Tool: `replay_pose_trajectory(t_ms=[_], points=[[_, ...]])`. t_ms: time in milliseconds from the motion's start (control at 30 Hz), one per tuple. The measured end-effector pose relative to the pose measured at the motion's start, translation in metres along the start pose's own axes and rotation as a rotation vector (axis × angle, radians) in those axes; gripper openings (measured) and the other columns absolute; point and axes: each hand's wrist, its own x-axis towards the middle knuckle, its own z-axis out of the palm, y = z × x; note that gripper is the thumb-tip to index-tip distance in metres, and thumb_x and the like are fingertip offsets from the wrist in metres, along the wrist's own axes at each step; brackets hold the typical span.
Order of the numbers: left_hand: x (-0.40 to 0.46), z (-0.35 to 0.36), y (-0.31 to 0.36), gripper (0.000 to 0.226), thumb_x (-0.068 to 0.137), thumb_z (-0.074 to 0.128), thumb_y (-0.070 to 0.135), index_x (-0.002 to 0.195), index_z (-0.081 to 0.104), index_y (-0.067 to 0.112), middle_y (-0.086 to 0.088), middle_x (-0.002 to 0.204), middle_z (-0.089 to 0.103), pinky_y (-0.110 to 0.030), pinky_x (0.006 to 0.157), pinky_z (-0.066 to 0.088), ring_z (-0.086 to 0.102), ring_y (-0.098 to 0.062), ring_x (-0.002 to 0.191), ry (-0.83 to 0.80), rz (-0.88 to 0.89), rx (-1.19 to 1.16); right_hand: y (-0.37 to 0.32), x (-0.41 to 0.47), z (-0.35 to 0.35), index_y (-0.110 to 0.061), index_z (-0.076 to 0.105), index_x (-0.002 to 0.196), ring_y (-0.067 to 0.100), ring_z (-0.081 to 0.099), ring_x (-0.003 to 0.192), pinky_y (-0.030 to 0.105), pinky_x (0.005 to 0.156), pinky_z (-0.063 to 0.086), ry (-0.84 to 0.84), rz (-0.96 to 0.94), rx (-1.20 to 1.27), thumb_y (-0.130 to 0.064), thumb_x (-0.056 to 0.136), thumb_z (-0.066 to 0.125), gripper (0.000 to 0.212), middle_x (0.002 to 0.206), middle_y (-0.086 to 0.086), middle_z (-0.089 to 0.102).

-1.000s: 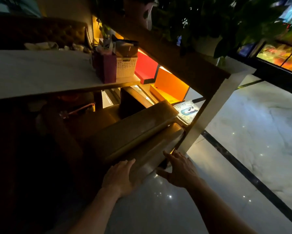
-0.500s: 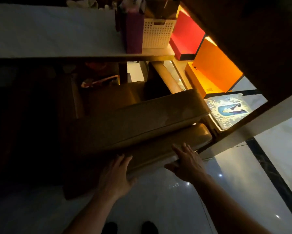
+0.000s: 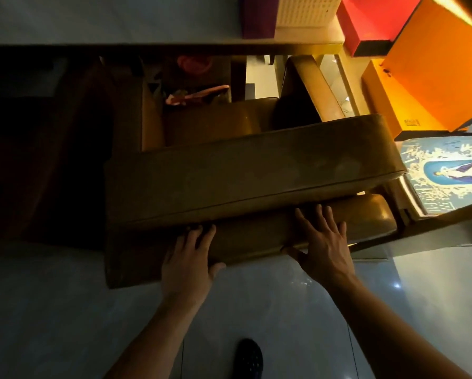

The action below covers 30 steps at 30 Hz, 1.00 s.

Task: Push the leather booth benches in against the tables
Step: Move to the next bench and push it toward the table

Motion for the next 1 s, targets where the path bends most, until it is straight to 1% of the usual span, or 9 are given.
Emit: replay_pose_trajectory(t_ms=[100,267,333,433,567,667,767,867,1000], points=[[0.001,-0.001,-0.002,0.079,0.082,0.057,0.067,0.148,0.022,0.042,0.01,0.147,0.035,-0.044,0.099,0.043,0.031,-0.02,0.133,-0.017,-0.003,0.006,-0.002,-0.002,0.002,-0.038,0.002,0.157,0.037,-0.007,0.152,0.063,0.121,0.01,0.017,0.002,-0.037,-0.071,0.083,0.056,0.097,0.167,0.012,0.0],[-0.004,-0.007,-0.014,0.076,0.083,0.06,0.063,0.146,0.022,0.045,0.011,0.146,0.034,-0.042,0.096,0.045,0.031,-0.019,0.132,-0.049,0.001,-0.027,-0.017,-0.014,0.003,-0.036,0.0,0.157,0.037,-0.006,0.152,0.061,0.122,0.011,-0.011,0.022,-0.056,-0.076,0.084,0.047,0.096,0.167,0.013,-0.001],[-0.011,-0.009,-0.027,0.076,0.083,0.061,0.061,0.146,0.022,0.046,0.012,0.146,0.033,-0.042,0.096,0.046,0.03,-0.018,0.133,-0.059,-0.007,-0.045,-0.031,-0.025,0.006,-0.036,-0.002,0.157,0.037,-0.006,0.152,0.06,0.122,0.011,-0.036,0.034,-0.065,-0.078,0.084,0.045,0.096,0.167,0.013,-0.003],[-0.025,-0.012,-0.055,0.075,0.083,0.061,0.06,0.145,0.02,0.048,0.014,0.147,0.03,-0.042,0.097,0.045,0.027,-0.018,0.134,-0.063,0.003,-0.041,-0.059,-0.045,0.014,-0.036,-0.001,0.157,0.038,-0.001,0.152,0.059,0.121,0.015,-0.036,0.052,-0.068,-0.08,0.084,0.041,0.095,0.167,0.015,0.0],[-0.043,-0.018,-0.099,0.076,0.083,0.06,0.062,0.146,0.02,0.048,0.014,0.148,0.029,-0.041,0.098,0.047,0.026,-0.018,0.136,-0.082,0.03,-0.044,-0.099,-0.073,0.027,-0.038,-0.007,0.156,0.037,0.0,0.153,0.057,0.122,0.016,-0.077,0.075,-0.067,-0.086,0.081,0.033,0.097,0.167,0.014,-0.002],[-0.053,-0.022,-0.133,0.079,0.08,0.06,0.066,0.147,0.021,0.049,0.017,0.148,0.03,-0.042,0.094,0.049,0.025,-0.018,0.137,-0.093,0.067,-0.073,-0.126,-0.091,0.036,-0.04,-0.006,0.155,0.037,-0.001,0.153,0.056,0.121,0.017,-0.08,0.083,-0.035,-0.083,0.081,0.037,0.096,0.167,0.013,-0.003],[-0.059,-0.026,-0.158,0.084,0.078,0.058,0.069,0.148,0.016,0.051,0.021,0.151,0.023,-0.041,0.091,0.051,0.022,-0.016,0.138,-0.118,0.107,-0.097,-0.146,-0.101,0.046,-0.04,-0.01,0.154,0.038,-0.007,0.152,0.059,0.122,0.014,-0.109,0.12,-0.022,-0.077,0.086,0.042,0.093,0.166,0.014,-0.007],[-0.058,-0.026,-0.167,0.082,0.081,0.058,0.065,0.148,0.014,0.051,0.023,0.152,0.022,-0.039,0.09,0.051,0.023,-0.014,0.137,-0.114,0.14,-0.103,-0.156,-0.101,0.049,-0.04,-0.014,0.151,0.038,-0.011,0.151,0.062,0.121,0.013,-0.123,0.146,-0.012,-0.072,0.089,0.043,0.09,0.166,0.014,-0.009],[-0.052,-0.02,-0.166,0.08,0.083,0.059,0.064,0.148,0.014,0.05,0.023,0.151,0.024,-0.039,0.094,0.048,0.024,-0.016,0.137,-0.122,0.137,-0.106,-0.154,-0.093,0.046,-0.04,-0.018,0.15,0.038,-0.016,0.15,0.063,0.121,0.01,-0.172,0.161,-0.016,-0.071,0.089,0.045,0.093,0.165,0.012,-0.016]])
